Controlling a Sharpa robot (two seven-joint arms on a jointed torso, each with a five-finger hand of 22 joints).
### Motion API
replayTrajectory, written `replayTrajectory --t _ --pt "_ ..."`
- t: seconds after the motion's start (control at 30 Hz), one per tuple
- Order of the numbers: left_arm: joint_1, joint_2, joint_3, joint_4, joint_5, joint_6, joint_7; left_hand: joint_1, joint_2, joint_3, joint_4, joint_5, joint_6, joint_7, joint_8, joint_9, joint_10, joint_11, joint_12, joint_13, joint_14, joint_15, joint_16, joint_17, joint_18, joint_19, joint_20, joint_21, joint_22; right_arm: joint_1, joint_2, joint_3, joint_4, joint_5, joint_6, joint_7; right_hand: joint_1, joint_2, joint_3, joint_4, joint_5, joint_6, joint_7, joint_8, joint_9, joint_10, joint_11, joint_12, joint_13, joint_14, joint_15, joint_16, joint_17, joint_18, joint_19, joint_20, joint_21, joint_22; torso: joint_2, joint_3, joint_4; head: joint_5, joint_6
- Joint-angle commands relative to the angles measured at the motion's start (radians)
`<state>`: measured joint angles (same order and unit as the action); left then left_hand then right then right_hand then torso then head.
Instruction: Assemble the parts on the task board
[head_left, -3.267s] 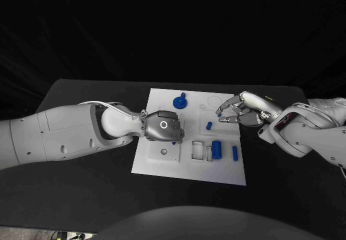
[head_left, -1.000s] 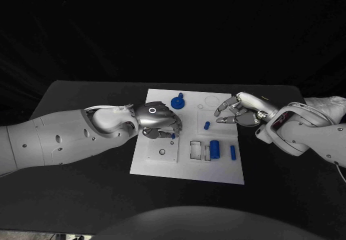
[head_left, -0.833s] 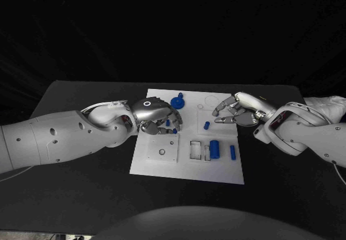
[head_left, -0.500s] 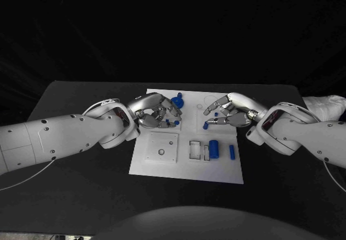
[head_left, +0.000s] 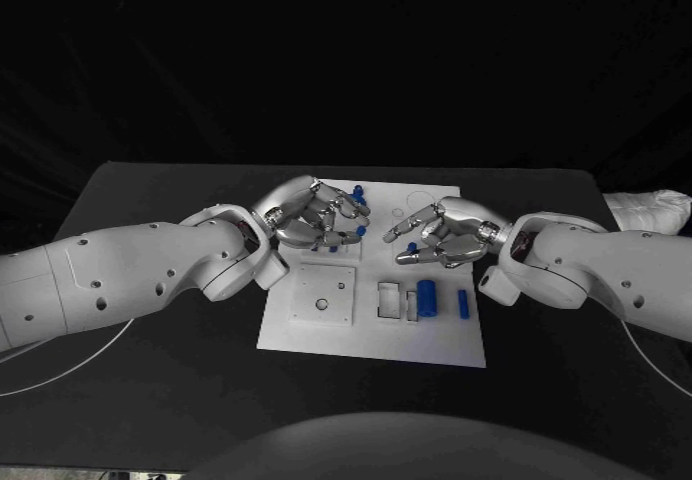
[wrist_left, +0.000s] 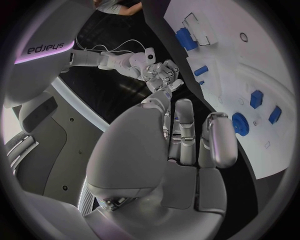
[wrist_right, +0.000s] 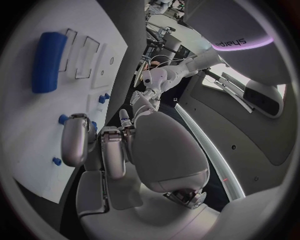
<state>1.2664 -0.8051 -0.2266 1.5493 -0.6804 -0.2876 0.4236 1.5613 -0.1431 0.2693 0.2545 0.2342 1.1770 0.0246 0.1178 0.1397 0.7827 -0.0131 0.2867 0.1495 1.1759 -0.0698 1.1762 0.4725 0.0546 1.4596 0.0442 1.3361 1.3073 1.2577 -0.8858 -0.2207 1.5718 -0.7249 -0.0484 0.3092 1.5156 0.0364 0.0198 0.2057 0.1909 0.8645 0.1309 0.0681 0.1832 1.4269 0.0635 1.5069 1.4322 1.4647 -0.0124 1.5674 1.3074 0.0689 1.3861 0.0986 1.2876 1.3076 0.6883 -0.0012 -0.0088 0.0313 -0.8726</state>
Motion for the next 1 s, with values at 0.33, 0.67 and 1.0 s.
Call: replayTrajectory --t 0.33,0.67,1.0 --pt "0.001 0.003 0.0 0.024 0.207 0.098 0.009 0.014 0.026 -0.044 -0.007 0.028 -0.004 0.005 -0.01 0.005 -0.056 0.0 -0.008 -0.012 -0.016 -0.001 -0.005 -0.007 -0.001 -0.01 -0.002 -0.009 0.193 -0.002 0.027 0.0 -0.018 0.352 0.359 -0.093 0.027 -0.011 0.027 -0.031 0.03 -0.107 -0.043 -0.002 -0.037 0.072 -0.046 0.01 0.084 0.106 -0.009 0.003 0.263 -0.005 -0.016 -0.005 0.008 0.18 -0.001 0.0004 -0.0013 -0.009 0.0" --pt "0.001 0.01 -0.001 0.032 0.215 0.124 0.004 0.018 0.029 -0.05 -0.009 0.031 -0.007 0.005 -0.012 0.005 -0.065 0.001 -0.008 -0.014 -0.019 -0.001 -0.007 -0.01 0.0 -0.011 -0.001 -0.011 0.192 -0.002 0.041 0.0 -0.024 0.483 0.419 -0.134 0.042 -0.016 0.042 -0.057 0.036 -0.178 -0.07 -0.004 -0.053 0.095 -0.058 0.03 0.104 0.106 -0.016 0.003 0.263 -0.006 -0.027 -0.013 0.015 0.18 0.0 0.0011 -0.0005 -0.008 0.0" --pt "0.001 0.017 -0.001 0.034 0.233 0.146 -0.002 0.027 0.036 -0.068 -0.014 0.04 -0.009 0.005 -0.015 0.006 -0.09 0.0 -0.009 -0.021 -0.018 -0.002 -0.003 -0.005 -0.001 -0.01 -0.001 -0.007 0.193 -0.002 0.048 0.0 -0.022 0.547 0.457 -0.171 0.047 -0.017 0.053 -0.077 0.039 -0.326 -0.107 -0.013 -0.083 0.09 -0.059 0.026 0.102 0.106 -0.017 0.003 0.263 -0.002 -0.048 -0.015 0.002 0.175 0.0 0.0009 -0.0019 -0.006 0.0"
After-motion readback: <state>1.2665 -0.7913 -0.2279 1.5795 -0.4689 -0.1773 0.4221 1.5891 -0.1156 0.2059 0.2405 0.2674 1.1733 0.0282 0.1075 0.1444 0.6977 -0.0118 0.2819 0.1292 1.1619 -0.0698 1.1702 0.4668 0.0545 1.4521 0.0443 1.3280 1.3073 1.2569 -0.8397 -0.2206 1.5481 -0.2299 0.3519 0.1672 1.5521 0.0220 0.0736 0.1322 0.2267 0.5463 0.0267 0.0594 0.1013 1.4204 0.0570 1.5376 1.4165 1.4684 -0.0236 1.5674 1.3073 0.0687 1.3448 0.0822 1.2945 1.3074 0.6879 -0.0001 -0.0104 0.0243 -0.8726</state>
